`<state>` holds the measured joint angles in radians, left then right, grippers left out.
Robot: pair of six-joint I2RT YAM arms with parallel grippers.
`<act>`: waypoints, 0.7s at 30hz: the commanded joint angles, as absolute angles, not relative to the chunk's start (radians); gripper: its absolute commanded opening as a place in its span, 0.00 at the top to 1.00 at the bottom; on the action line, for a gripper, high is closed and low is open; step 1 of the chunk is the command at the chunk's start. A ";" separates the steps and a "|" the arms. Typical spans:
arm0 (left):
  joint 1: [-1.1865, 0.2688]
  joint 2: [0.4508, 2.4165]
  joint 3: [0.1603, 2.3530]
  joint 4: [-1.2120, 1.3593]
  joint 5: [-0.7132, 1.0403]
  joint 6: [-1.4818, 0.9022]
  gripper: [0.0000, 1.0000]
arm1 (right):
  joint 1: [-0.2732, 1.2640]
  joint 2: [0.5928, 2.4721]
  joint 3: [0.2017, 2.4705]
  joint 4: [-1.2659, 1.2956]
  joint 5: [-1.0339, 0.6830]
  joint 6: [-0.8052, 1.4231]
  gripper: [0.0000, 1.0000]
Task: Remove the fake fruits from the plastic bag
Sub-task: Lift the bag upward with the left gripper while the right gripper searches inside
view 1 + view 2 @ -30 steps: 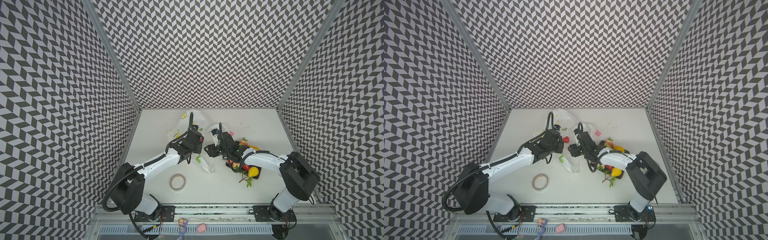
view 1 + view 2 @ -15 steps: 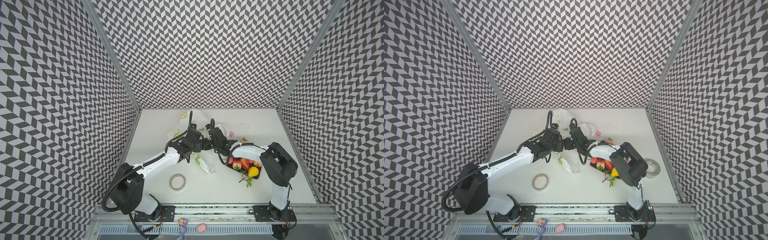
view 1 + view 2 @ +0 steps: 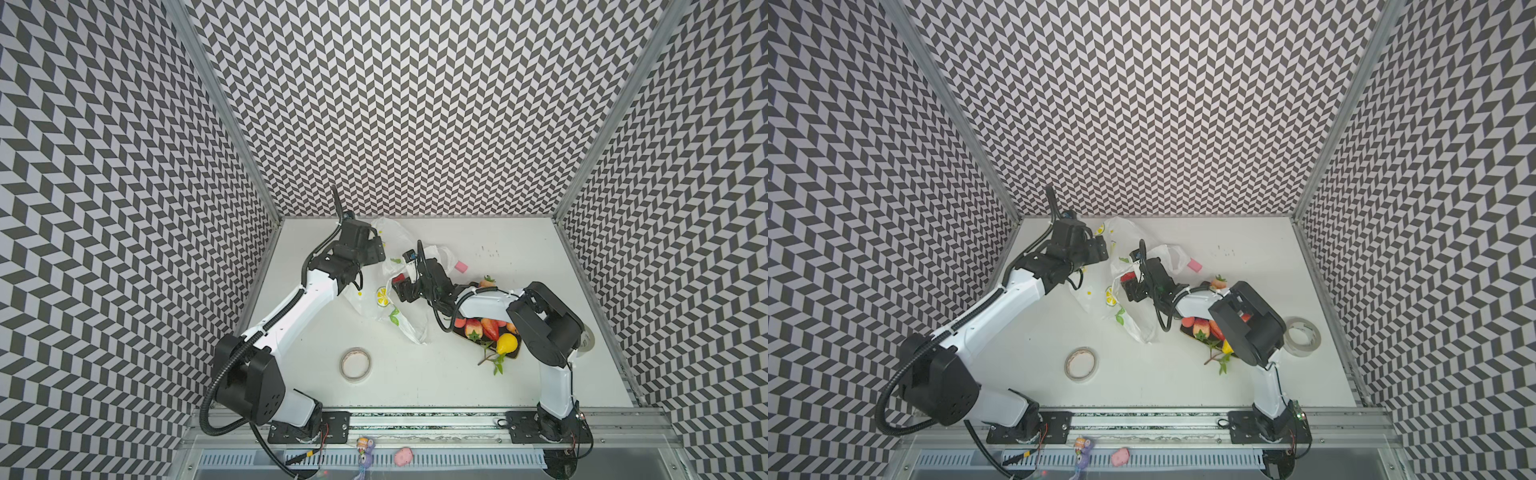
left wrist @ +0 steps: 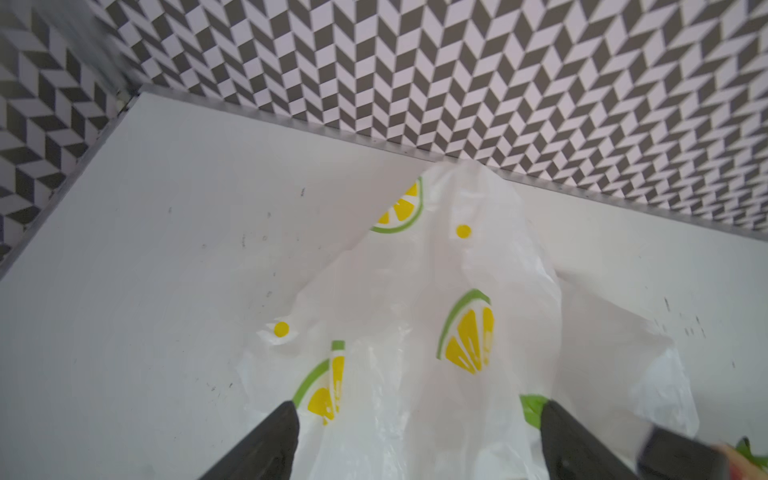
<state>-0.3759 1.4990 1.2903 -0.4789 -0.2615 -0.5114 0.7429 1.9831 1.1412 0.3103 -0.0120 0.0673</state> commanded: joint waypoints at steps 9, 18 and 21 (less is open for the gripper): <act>-0.180 1.640 1.263 -0.498 -0.075 -0.605 0.04 | 0.744 2.061 1.212 0.408 -0.032 -0.248 0.21; -0.156 1.895 1.508 -0.510 -0.053 -0.422 0.01 | 0.743 2.115 1.281 0.357 -0.036 -0.324 0.21; -0.156 1.961 1.553 -0.503 -0.006 -0.397 0.00 | 0.743 2.117 1.283 0.351 -0.038 -0.326 0.21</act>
<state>-0.1627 1.9297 1.5097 -0.5140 -0.0555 -0.4477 0.7429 2.1017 1.2610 0.3363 -0.0273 -0.2893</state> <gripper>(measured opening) 0.996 0.789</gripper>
